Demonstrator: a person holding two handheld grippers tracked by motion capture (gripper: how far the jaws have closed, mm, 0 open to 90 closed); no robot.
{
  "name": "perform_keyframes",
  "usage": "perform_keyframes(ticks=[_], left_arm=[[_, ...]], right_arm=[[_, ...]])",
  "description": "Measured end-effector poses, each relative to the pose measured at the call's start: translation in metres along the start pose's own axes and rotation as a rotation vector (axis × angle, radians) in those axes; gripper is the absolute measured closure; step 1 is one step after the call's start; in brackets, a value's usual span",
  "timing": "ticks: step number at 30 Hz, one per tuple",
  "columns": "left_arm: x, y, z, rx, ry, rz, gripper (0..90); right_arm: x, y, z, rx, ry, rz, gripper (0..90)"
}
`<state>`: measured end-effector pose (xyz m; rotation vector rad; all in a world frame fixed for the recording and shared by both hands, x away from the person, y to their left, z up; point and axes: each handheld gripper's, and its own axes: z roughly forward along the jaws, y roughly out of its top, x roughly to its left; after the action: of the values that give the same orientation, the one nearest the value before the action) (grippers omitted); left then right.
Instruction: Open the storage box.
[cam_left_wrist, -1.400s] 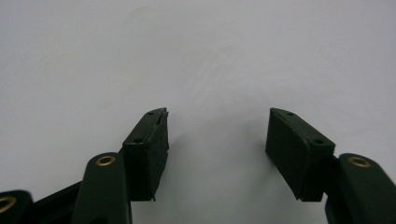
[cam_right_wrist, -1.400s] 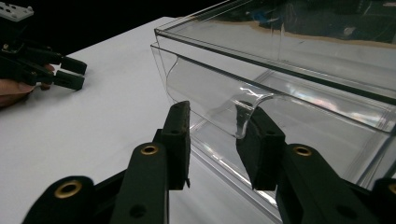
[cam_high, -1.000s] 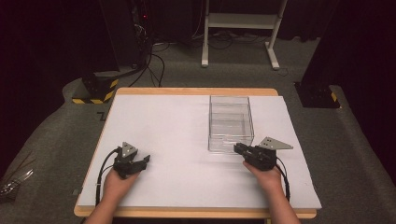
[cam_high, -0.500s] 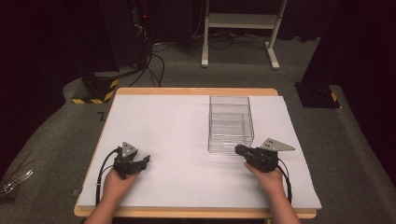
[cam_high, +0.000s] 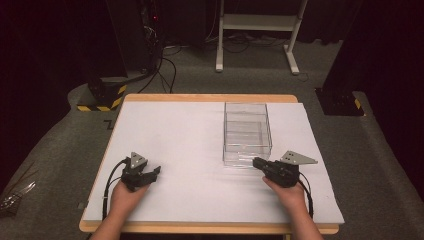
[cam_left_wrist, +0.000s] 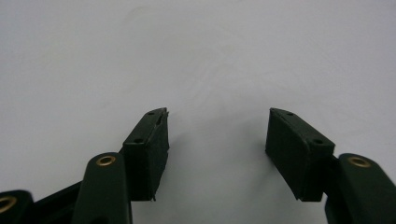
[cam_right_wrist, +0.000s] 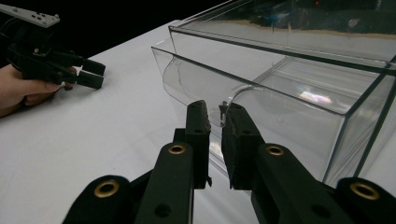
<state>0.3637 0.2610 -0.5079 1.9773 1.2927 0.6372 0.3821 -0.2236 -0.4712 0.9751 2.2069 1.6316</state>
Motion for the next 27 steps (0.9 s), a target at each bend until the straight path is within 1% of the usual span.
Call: perform_keyframes(ticks=[6,12,20,27], left_arm=[[0.000,0.000,0.000,0.000,0.000,0.000,39.5],[0.000,0.000,0.000,0.000,0.000,0.000,39.5],[0.000,0.000,0.000,-0.001,0.001,0.003,39.5],[0.000,0.000,0.000,-0.001,0.002,0.003,39.5]], right_arm=[[0.003,0.000,-0.002,0.009,0.001,0.000,81.6],[0.009,-0.003,-0.008,0.015,0.004,-0.007,82.0],[0.016,-0.007,-0.016,0.026,0.023,-0.016,82.6],[0.022,-0.011,-0.022,0.028,0.034,-0.014,82.8]])
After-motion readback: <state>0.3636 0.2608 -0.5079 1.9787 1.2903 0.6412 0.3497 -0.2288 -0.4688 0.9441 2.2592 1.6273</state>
